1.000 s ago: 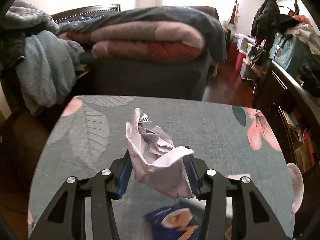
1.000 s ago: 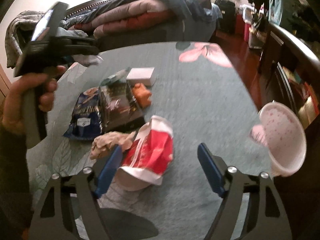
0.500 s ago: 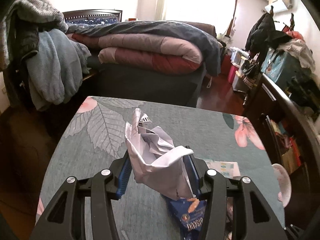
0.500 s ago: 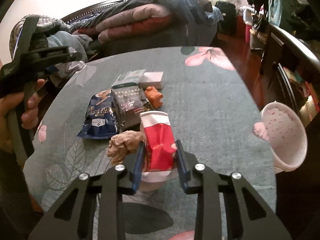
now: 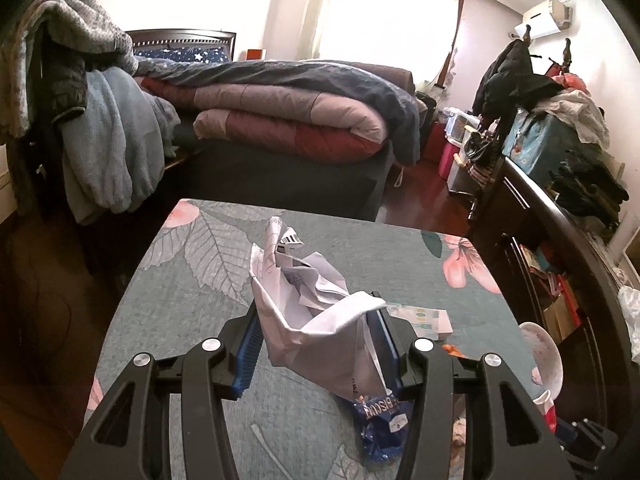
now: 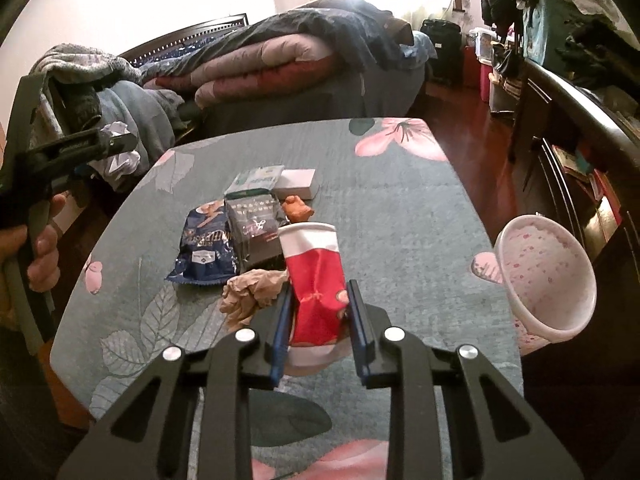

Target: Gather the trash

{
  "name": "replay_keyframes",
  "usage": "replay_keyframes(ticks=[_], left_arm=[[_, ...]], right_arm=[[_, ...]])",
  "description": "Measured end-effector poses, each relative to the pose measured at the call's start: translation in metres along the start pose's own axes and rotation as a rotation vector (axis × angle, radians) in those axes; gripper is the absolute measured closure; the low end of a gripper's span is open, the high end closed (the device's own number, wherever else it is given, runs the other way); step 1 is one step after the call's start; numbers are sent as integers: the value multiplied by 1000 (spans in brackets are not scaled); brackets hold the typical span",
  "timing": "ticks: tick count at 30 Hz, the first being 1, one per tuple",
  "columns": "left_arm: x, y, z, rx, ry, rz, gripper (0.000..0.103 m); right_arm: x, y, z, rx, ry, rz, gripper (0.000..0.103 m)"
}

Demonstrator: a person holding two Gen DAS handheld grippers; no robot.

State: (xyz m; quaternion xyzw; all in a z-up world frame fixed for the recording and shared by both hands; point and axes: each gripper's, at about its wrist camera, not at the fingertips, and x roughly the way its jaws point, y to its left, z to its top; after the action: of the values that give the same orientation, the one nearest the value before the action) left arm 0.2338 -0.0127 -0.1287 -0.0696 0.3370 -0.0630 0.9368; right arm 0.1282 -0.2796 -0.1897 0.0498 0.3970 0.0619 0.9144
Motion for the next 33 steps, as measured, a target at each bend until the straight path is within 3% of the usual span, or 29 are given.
replay_keyframes(ticks=[14,33], left_arm=[[-20,-33,-2,64,-36,-52,52],[-17,-119,-3,186,-38,-178,52]], right_arm=[[-16,-14,-3,33,-36,12,76],[-36,-71,-11,132,-83,-34,76]])
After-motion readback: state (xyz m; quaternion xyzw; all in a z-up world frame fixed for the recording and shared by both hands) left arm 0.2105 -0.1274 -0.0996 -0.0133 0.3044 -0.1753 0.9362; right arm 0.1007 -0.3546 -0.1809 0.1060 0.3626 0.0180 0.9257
